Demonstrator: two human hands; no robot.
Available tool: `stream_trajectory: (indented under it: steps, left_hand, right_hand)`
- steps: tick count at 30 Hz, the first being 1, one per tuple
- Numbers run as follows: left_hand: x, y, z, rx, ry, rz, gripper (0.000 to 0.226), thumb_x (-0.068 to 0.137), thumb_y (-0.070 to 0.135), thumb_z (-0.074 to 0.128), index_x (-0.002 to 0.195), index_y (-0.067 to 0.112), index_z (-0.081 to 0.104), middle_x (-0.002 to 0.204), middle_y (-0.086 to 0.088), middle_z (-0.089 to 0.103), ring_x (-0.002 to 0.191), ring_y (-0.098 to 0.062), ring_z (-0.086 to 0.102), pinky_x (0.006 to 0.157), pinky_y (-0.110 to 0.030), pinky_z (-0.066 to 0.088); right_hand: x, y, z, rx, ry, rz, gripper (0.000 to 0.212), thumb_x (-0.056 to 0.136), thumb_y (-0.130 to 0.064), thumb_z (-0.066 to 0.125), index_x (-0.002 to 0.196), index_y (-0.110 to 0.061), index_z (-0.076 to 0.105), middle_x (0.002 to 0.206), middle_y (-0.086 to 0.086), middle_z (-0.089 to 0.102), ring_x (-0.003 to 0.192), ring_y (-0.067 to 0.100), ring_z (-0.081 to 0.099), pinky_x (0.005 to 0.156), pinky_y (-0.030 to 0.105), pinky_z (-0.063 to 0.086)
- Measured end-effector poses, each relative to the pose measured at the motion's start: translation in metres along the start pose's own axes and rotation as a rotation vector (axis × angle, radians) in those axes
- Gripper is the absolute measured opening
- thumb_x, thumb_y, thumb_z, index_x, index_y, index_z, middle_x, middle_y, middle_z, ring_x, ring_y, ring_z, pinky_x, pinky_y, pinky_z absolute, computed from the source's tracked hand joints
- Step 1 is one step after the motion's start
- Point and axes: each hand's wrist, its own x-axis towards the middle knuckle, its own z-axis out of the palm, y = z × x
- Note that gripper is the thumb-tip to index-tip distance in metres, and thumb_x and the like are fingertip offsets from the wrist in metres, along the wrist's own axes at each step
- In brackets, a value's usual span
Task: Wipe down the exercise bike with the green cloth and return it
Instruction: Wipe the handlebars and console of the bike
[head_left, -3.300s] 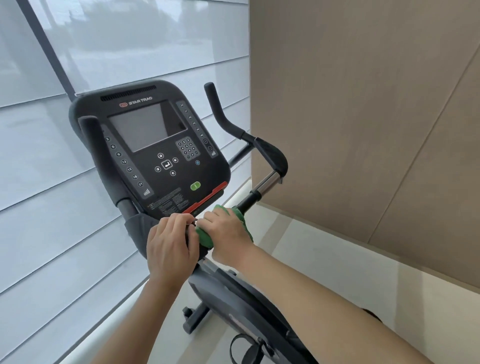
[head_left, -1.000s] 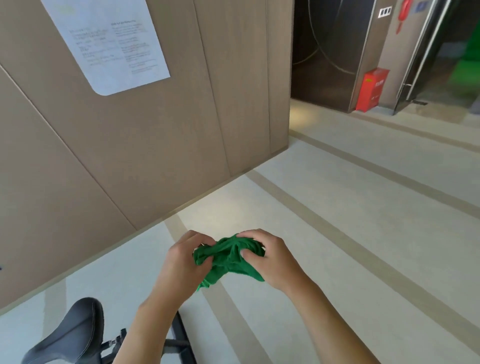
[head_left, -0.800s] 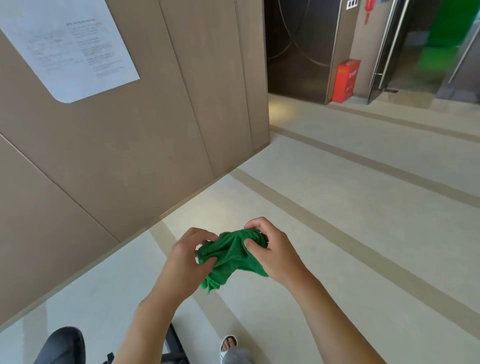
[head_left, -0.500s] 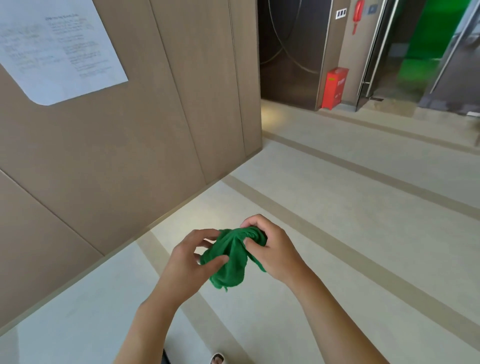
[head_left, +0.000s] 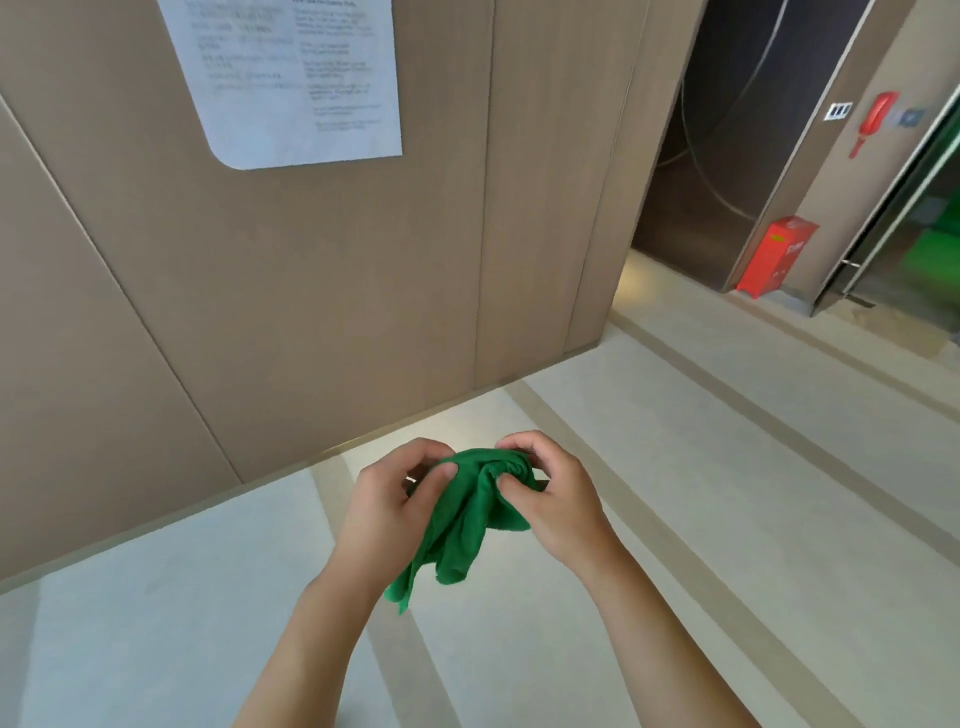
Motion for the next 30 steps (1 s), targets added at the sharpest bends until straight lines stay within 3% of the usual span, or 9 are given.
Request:
stream_trajectory:
  steps: [3, 7, 9, 13, 17, 21, 26, 30]
  left_hand:
    - [0.015, -0.015, -0.035, -0.022, 0.085, -0.019, 0.017, 0.103, 0.022, 0.065, 0.098, 0.037, 0.072, 0.091, 0.011, 0.075, 0.079, -0.012, 0.068, 0.065, -0.016, 0.051]
    - [0.027, -0.028, -0.081, -0.012, 0.197, -0.034, 0.023, 0.103, 0.02, 0.066, 0.097, 0.041, 0.073, 0.085, 0.016, 0.074, 0.073, -0.009, 0.066, 0.062, -0.013, 0.049]
    - [0.035, -0.034, -0.102, -0.003, 0.249, -0.041, 0.023, 0.103, 0.019, 0.066, 0.097, 0.04, 0.073, 0.083, 0.013, 0.075, 0.073, -0.01, 0.068, 0.062, -0.013, 0.049]
    - [0.048, -0.047, -0.136, -0.005, 0.344, -0.048, 0.026, 0.102, 0.016, 0.066, 0.094, 0.039, 0.075, 0.085, 0.012, 0.076, 0.075, -0.011, 0.071, 0.063, -0.013, 0.051]
    - [0.061, -0.07, -0.169, 0.152, 0.43, -0.065, 0.027, 0.099, 0.009, 0.069, 0.095, 0.035, 0.076, 0.09, 0.02, 0.074, 0.087, -0.005, 0.069, 0.074, -0.008, 0.048]
    - [0.082, -0.095, -0.203, 0.305, 0.555, -0.091, 0.024, 0.096, 0.006, 0.072, 0.091, 0.029, 0.078, 0.091, 0.016, 0.069, 0.091, -0.007, 0.066, 0.074, -0.006, 0.042]
    - [0.135, -0.115, -0.239, 0.378, 0.699, -0.149, 0.023, 0.094, 0.005, 0.074, 0.091, 0.026, 0.081, 0.087, 0.012, 0.071, 0.085, -0.014, 0.066, 0.069, -0.015, 0.047]
    - [0.183, -0.112, -0.256, 0.384, 0.782, -0.226, 0.035, 0.094, 0.01, 0.076, 0.088, 0.044, 0.077, 0.091, 0.025, 0.075, 0.093, -0.004, 0.07, 0.078, -0.014, 0.051]
  right_hand:
    - [0.033, -0.004, 0.037, 0.015, -0.057, 0.008, 0.032, 0.088, -0.01, 0.069, 0.11, -0.033, 0.068, 0.111, -0.012, 0.072, 0.112, 0.011, 0.067, 0.085, 0.028, 0.059]
    - [0.069, -0.018, 0.08, -0.052, -0.268, -0.064, 0.047, 0.081, -0.018, 0.068, 0.123, -0.038, 0.065, 0.123, -0.017, 0.069, 0.124, 0.004, 0.061, 0.091, 0.016, 0.05]
    - [0.09, -0.028, 0.106, -0.047, -0.389, -0.09, 0.046, 0.083, -0.023, 0.068, 0.124, -0.042, 0.065, 0.125, -0.019, 0.07, 0.125, 0.002, 0.061, 0.092, 0.016, 0.052]
    - [0.128, -0.033, 0.161, -0.072, -0.471, -0.123, 0.04, 0.09, -0.016, 0.065, 0.119, -0.043, 0.071, 0.119, -0.02, 0.072, 0.115, 0.004, 0.066, 0.091, 0.036, 0.061]
    - [0.169, -0.022, 0.198, -0.07, -0.535, -0.14, 0.039, 0.096, -0.01, 0.06, 0.114, -0.041, 0.076, 0.112, -0.016, 0.075, 0.106, 0.011, 0.069, 0.087, 0.043, 0.063]
    - [0.228, -0.023, 0.231, 0.005, -0.725, -0.146, 0.027, 0.1, -0.026, 0.062, 0.117, -0.04, 0.079, 0.118, -0.015, 0.074, 0.112, 0.008, 0.069, 0.091, 0.033, 0.057]
    - [0.312, -0.035, 0.281, 0.036, -0.911, -0.177, 0.026, 0.104, -0.024, 0.06, 0.121, -0.032, 0.079, 0.118, -0.014, 0.076, 0.112, 0.006, 0.071, 0.095, 0.027, 0.051]
    - [0.372, -0.044, 0.302, 0.068, -1.054, -0.227, 0.029, 0.105, -0.026, 0.057, 0.123, -0.035, 0.077, 0.123, -0.015, 0.074, 0.118, 0.008, 0.069, 0.103, 0.033, 0.053]
